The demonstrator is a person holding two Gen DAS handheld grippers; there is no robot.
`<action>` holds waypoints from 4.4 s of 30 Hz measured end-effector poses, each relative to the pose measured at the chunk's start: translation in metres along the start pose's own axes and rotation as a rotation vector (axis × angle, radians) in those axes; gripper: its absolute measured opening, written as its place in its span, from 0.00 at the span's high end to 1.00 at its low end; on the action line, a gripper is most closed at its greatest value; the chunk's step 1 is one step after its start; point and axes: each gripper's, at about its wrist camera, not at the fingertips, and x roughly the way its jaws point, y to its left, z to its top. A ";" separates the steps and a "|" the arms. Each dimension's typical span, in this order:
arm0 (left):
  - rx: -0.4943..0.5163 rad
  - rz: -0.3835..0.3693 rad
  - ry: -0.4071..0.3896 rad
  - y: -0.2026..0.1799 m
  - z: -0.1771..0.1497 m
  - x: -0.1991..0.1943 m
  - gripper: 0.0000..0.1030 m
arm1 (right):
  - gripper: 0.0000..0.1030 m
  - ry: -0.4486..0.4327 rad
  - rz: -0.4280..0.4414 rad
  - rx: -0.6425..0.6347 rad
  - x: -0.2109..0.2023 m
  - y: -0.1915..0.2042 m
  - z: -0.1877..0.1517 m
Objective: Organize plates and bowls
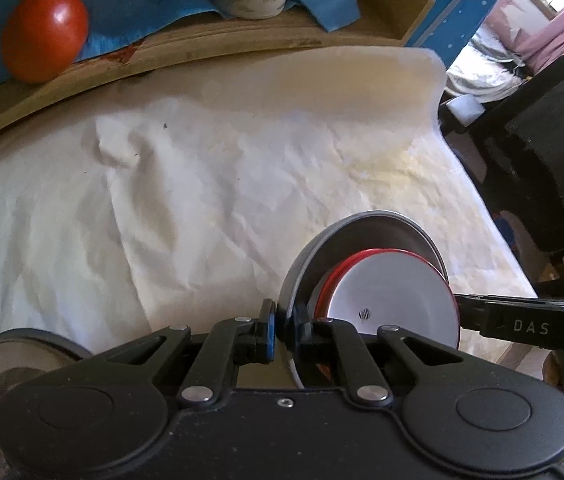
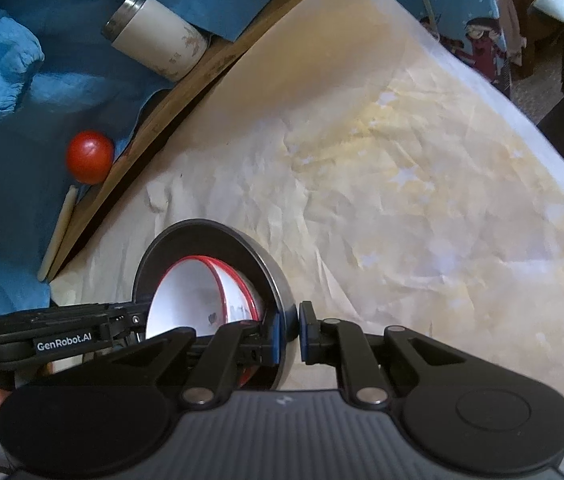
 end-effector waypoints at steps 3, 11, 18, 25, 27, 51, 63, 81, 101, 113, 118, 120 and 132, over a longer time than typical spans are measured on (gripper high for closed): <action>-0.009 -0.028 -0.016 0.002 -0.001 -0.001 0.93 | 0.88 -0.011 -0.023 -0.015 -0.005 0.005 -0.002; -0.057 -0.072 -0.034 0.011 -0.009 -0.006 0.93 | 0.88 0.005 -0.056 -0.035 -0.006 0.018 -0.003; -0.112 -0.078 -0.058 0.024 -0.015 -0.020 0.93 | 0.88 0.012 -0.064 -0.084 -0.006 0.040 0.000; -0.169 -0.071 -0.076 0.041 -0.019 -0.033 0.93 | 0.88 0.027 -0.060 -0.124 0.000 0.060 0.005; -0.180 -0.070 -0.088 0.046 -0.020 -0.037 0.93 | 0.88 0.031 -0.060 -0.140 0.003 0.066 0.007; -0.432 0.016 -0.213 0.152 -0.064 -0.106 0.92 | 0.88 0.179 0.014 -0.393 0.064 0.188 -0.011; -0.530 0.036 -0.228 0.188 -0.102 -0.122 0.92 | 0.88 0.246 0.020 -0.456 0.091 0.221 -0.034; -0.530 0.034 -0.194 0.206 -0.120 -0.114 0.92 | 0.89 0.279 -0.010 -0.412 0.116 0.217 -0.050; -0.538 0.033 -0.169 0.210 -0.123 -0.101 0.92 | 0.89 0.294 -0.036 -0.389 0.128 0.213 -0.051; -0.542 0.037 -0.161 0.211 -0.122 -0.100 0.92 | 0.89 0.304 -0.036 -0.396 0.131 0.214 -0.050; -0.542 0.037 -0.162 0.211 -0.122 -0.100 0.92 | 0.89 0.305 -0.036 -0.395 0.131 0.215 -0.050; -0.543 0.037 -0.162 0.212 -0.122 -0.100 0.92 | 0.89 0.304 -0.035 -0.392 0.131 0.215 -0.051; -0.549 0.040 -0.171 0.211 -0.123 -0.100 0.92 | 0.89 0.297 -0.027 -0.377 0.132 0.211 -0.052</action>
